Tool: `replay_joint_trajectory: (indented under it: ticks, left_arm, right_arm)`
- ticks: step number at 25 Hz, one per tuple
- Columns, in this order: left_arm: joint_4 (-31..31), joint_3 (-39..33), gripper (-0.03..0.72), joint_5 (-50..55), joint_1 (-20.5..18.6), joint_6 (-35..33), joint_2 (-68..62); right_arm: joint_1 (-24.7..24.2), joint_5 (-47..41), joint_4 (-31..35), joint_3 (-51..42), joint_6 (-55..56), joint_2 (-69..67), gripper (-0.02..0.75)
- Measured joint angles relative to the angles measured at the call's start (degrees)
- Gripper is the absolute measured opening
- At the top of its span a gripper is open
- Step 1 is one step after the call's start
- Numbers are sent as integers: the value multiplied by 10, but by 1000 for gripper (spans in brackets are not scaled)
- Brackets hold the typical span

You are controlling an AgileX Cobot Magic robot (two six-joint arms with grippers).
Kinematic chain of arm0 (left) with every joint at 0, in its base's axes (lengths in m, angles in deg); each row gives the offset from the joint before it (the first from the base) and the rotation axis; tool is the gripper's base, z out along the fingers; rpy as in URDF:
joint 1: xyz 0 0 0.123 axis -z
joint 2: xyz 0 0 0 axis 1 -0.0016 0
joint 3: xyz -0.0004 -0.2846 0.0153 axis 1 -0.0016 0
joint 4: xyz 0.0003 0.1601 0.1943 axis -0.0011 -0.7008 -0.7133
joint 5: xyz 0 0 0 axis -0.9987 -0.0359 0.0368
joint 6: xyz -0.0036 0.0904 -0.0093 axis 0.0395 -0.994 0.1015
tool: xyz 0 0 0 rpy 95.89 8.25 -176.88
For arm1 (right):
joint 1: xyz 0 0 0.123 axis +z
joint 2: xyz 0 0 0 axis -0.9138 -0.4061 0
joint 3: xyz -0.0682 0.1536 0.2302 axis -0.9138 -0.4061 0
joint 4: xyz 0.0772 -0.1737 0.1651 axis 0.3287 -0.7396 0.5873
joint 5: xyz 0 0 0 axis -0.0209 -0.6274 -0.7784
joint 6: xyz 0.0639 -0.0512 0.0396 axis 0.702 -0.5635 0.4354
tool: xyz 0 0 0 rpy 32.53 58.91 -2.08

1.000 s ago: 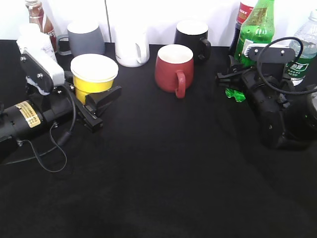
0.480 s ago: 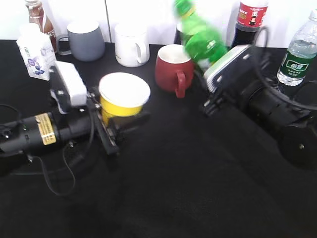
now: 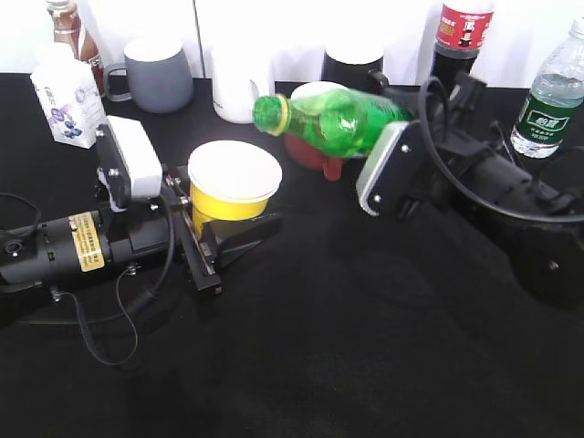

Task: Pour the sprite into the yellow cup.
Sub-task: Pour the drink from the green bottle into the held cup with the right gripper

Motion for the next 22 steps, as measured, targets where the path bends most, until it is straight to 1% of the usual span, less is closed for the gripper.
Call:
replay_joint_trajectory:
  ticks: [10, 22]
  left_arm:
    - [19, 0, 454, 0, 0, 12, -1]
    - [19, 0, 454, 0, 0, 12, -1]
  right_arm:
    - [0, 24, -13, 24, -100, 0, 426]
    - [0, 24, 3, 24, -187, 0, 425]
